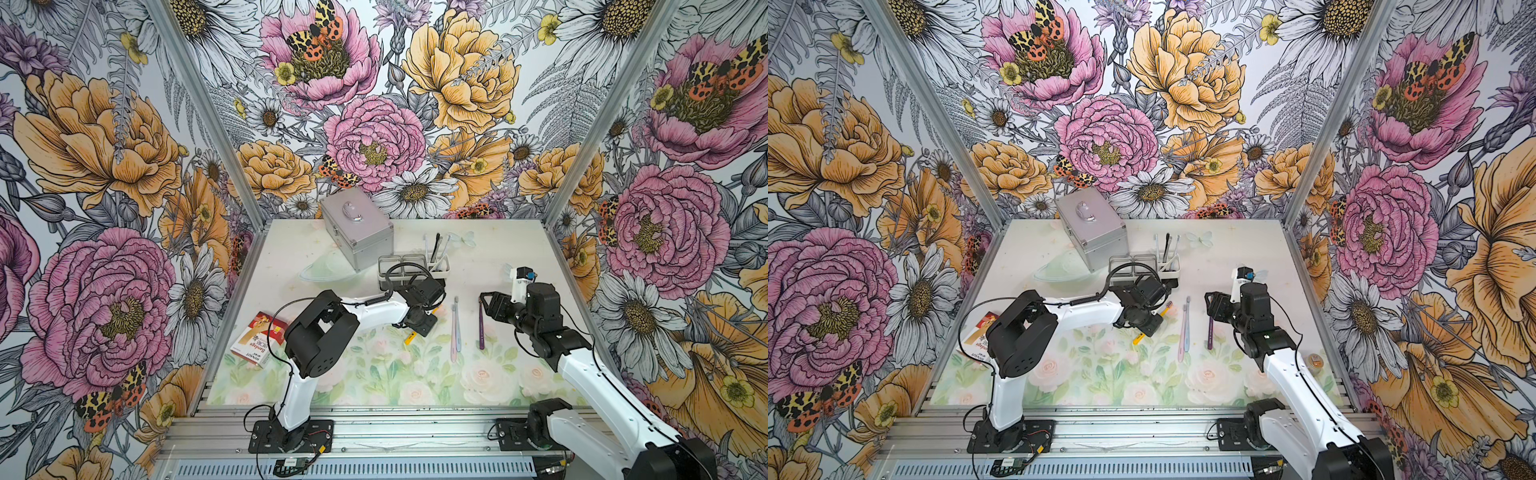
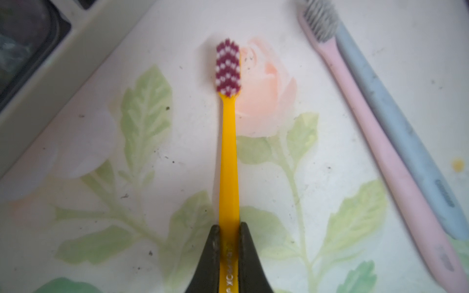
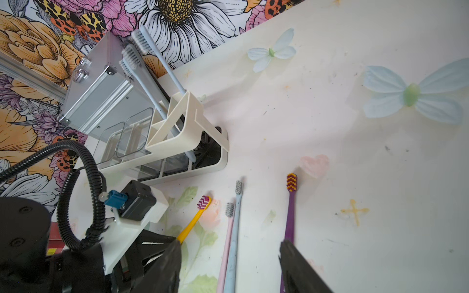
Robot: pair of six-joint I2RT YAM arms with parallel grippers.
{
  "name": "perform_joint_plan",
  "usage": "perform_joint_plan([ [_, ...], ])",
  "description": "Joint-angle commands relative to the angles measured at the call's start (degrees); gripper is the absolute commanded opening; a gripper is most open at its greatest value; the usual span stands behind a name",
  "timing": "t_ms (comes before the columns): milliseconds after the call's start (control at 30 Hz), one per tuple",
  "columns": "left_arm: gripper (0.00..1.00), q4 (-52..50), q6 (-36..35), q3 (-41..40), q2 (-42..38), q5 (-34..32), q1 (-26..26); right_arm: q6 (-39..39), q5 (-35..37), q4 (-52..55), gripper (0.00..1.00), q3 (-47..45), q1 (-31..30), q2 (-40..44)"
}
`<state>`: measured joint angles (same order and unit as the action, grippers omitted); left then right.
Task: Place the toothbrush into the toothbrush holder
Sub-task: Pick up the toothbrush from the center of the board.
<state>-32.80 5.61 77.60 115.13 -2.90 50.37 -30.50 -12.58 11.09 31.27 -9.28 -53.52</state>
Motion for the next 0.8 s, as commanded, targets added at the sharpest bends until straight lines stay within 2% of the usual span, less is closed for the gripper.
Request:
perform_joint_plan([
  [0, 0.0, -4.24, 0.64, -1.48, -0.77, 1.43, -0.76, -0.53, -1.49, -2.65, 0.63, 0.16, 0.23, -0.97],
  [467, 0.0, -4.25, 1.11, -1.04, -3.99, 0.63, -0.8, -4.63, -5.72, -10.08, 0.63, -2.32, -0.45, -4.29],
  [767, 0.0, -4.29, 1.27, -0.92, -5.96, 0.02, -0.84, -4.88, -4.8, -11.17, 0.62, -1.59, -3.64, -8.31],
])
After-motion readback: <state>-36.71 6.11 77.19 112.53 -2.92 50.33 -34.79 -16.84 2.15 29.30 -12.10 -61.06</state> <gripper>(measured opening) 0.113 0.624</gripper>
